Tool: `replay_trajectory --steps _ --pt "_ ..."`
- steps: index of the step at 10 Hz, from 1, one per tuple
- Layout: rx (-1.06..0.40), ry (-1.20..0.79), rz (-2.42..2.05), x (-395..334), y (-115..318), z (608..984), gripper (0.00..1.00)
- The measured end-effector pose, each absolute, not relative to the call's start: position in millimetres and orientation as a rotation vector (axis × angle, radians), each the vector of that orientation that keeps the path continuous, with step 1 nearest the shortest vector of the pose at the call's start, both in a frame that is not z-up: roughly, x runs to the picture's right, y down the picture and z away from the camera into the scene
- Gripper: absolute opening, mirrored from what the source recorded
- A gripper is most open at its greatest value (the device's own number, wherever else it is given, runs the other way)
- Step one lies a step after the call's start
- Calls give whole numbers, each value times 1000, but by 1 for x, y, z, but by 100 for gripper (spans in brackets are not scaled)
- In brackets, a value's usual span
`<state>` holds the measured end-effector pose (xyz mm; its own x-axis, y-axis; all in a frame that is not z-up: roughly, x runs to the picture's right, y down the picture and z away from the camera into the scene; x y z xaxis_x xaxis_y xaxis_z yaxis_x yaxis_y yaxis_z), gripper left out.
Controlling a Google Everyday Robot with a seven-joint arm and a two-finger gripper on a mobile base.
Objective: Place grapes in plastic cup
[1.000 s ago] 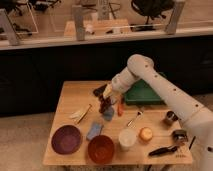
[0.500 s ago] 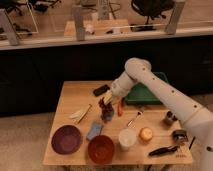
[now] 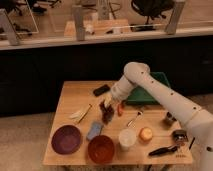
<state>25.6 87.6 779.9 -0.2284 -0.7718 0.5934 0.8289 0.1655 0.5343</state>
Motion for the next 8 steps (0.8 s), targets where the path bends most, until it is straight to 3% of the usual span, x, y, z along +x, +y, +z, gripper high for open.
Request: replay_trajectory --steps 5,8 --pt "-80 -1018 -1448 33 93 791 77" --pt "-89 -1012 -1436 36 93 794 80"
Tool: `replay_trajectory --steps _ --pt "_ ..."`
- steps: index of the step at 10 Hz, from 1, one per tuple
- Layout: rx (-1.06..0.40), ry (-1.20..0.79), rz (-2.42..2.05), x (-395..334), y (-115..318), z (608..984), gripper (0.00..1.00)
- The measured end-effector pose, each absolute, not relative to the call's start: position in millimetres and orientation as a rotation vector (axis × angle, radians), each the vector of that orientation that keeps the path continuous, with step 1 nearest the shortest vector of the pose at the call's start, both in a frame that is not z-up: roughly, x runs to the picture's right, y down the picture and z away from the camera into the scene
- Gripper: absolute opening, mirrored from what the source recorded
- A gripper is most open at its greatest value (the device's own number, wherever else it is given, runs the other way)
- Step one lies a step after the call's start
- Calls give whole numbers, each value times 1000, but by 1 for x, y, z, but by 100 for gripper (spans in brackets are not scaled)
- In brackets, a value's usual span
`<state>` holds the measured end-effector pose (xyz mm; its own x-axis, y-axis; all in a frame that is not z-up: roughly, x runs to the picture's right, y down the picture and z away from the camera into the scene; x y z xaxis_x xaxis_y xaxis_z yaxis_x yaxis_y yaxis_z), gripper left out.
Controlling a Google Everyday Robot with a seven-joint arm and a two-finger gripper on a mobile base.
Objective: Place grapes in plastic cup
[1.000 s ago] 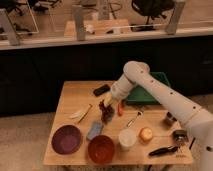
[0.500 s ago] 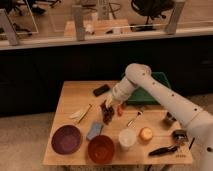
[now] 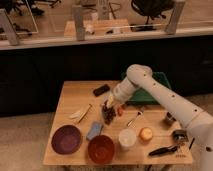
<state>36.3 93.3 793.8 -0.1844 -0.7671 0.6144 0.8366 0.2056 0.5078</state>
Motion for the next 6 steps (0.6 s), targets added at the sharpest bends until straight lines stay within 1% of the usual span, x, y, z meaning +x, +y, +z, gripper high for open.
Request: replay_trajectory --steps 3,6 --pt "-104 -1007 -1416 36 91 795 80" --pt "-130 -979 -1338 36 77 793 80"
